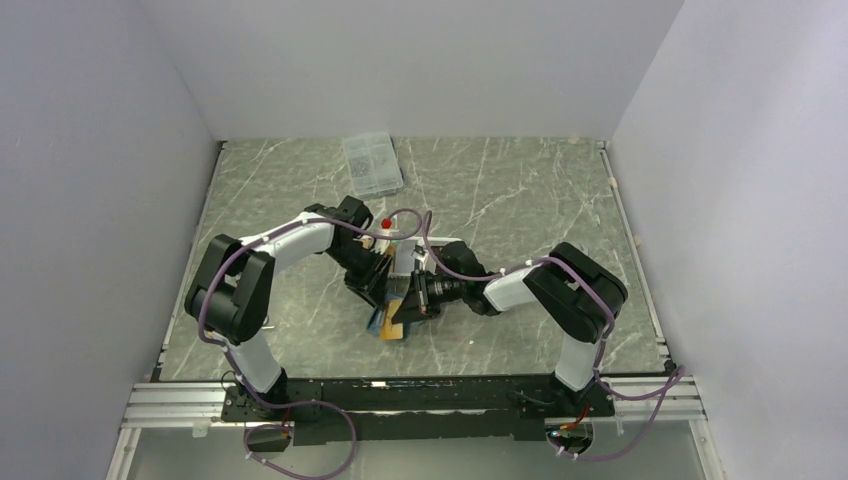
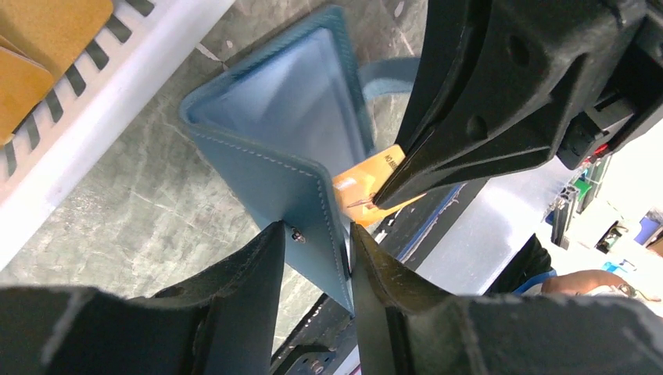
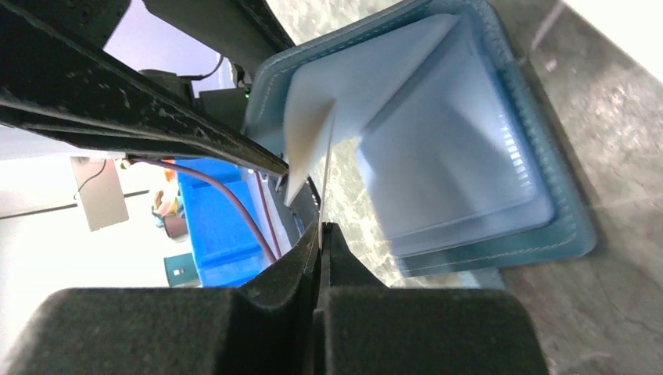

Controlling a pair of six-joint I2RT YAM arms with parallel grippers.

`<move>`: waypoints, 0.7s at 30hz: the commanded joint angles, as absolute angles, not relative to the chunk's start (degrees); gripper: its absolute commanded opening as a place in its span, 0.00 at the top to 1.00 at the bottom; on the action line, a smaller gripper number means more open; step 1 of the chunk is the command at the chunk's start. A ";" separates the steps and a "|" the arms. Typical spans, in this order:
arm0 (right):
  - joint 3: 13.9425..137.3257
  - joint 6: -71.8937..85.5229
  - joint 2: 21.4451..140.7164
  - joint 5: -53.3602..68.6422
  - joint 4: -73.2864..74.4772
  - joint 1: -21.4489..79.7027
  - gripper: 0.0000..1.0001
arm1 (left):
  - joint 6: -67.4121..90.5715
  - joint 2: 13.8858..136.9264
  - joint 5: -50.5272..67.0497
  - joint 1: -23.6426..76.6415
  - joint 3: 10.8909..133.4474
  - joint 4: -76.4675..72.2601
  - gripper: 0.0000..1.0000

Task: Put the credit cards into the card holder
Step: Open the card holder at the center of the board.

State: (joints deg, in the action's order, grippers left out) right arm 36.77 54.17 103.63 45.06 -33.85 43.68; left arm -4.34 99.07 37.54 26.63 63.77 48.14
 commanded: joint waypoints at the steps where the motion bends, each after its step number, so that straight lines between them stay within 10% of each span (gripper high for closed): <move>1: 39.99 53.28 103.34 46.15 -35.03 43.80 1.00 | -6.62 99.41 41.45 25.54 66.31 49.81 0.58; 21: 41.69 53.12 104.54 46.14 -34.06 45.00 1.00 | -8.50 100.85 47.62 18.99 66.32 52.46 0.56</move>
